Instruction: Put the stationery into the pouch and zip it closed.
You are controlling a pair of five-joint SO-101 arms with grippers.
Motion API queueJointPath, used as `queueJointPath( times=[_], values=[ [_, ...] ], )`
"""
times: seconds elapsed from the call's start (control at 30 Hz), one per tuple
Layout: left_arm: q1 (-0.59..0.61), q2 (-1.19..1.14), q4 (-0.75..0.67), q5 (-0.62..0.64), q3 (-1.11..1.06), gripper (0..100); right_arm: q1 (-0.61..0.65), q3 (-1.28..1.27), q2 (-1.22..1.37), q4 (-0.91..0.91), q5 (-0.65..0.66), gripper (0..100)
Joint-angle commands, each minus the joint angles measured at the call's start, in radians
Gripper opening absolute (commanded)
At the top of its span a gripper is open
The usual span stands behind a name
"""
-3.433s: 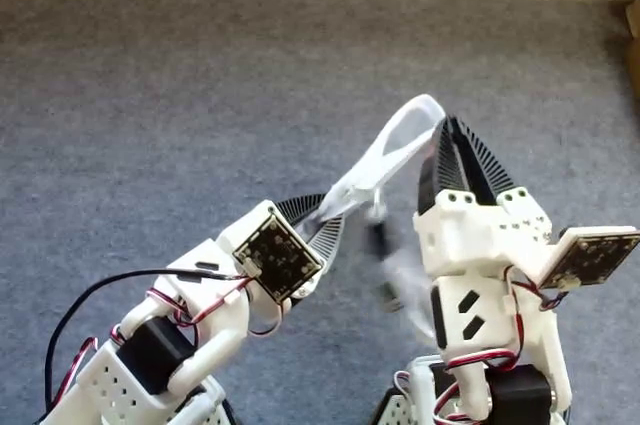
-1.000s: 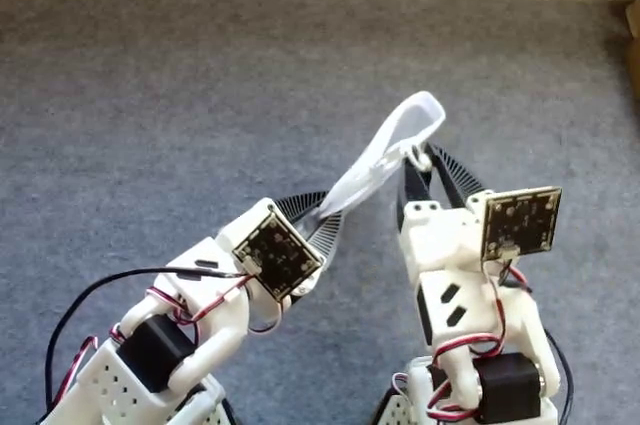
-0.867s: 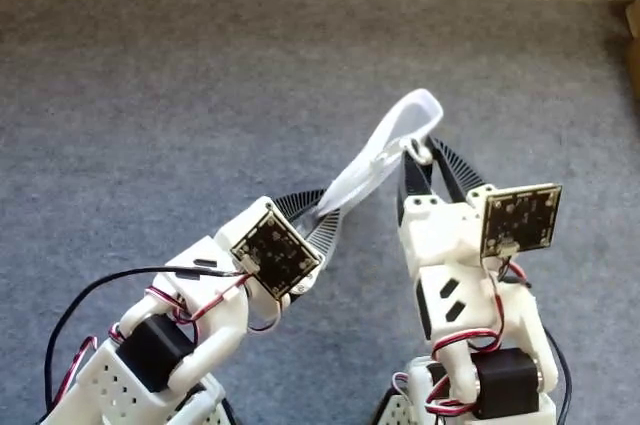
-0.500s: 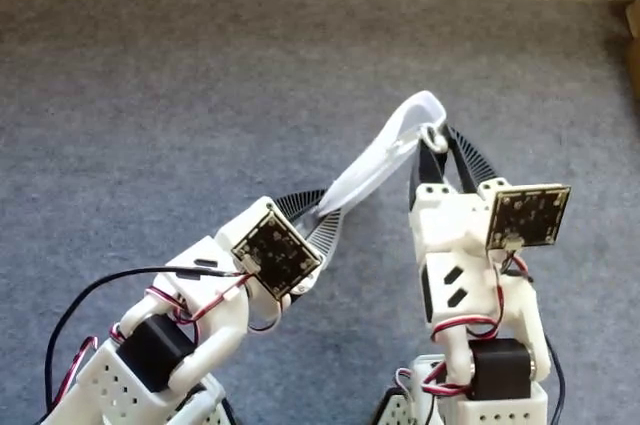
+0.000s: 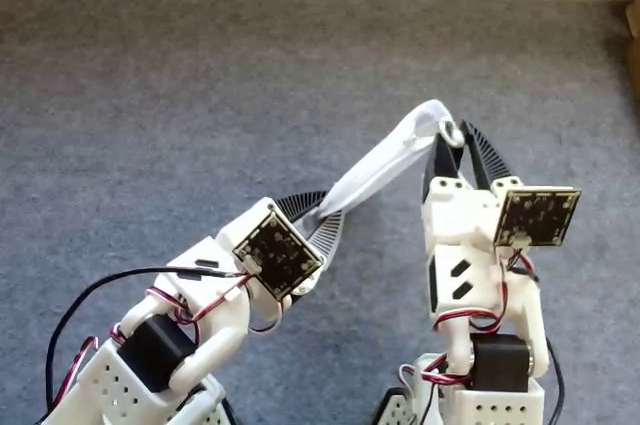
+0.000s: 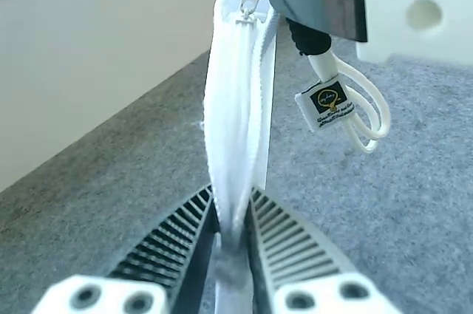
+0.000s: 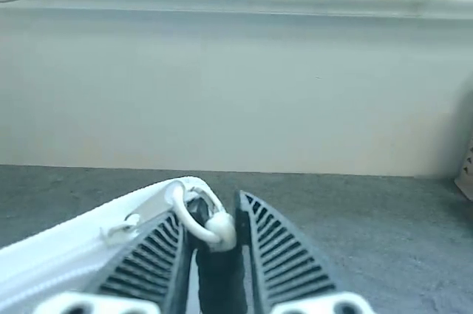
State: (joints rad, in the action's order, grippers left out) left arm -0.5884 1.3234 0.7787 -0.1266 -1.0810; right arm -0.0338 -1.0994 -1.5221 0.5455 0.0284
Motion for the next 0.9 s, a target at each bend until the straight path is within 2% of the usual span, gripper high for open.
queueJointPath(
  times=[0.0,0.2,0.47,0.63,0.8,0.87],
  values=[
    [0.047,-0.001,0.026,-0.005,-0.015,0,-0.096,0.022,-0.004,-0.056,0.006,0.5],
    [0.047,-0.001,0.026,-0.005,-0.013,0,-0.219,0.005,-0.005,-0.056,-0.054,0.5],
    [0.047,-0.001,0.026,-0.005,-0.013,0,-0.343,-0.004,-0.005,-0.056,-0.063,0.5],
    [0.047,-0.001,0.026,-0.006,-0.013,0,-0.343,-0.024,-0.012,-0.050,-0.063,0.5],
    [0.047,-0.001,0.026,-0.006,-0.013,1,-0.257,-0.074,-0.015,-0.045,-0.063,1.2],
    [0.048,-0.001,0.026,-0.005,-0.013,1,-0.216,-0.071,-0.015,0.004,-0.063,5.3]
  ],
)
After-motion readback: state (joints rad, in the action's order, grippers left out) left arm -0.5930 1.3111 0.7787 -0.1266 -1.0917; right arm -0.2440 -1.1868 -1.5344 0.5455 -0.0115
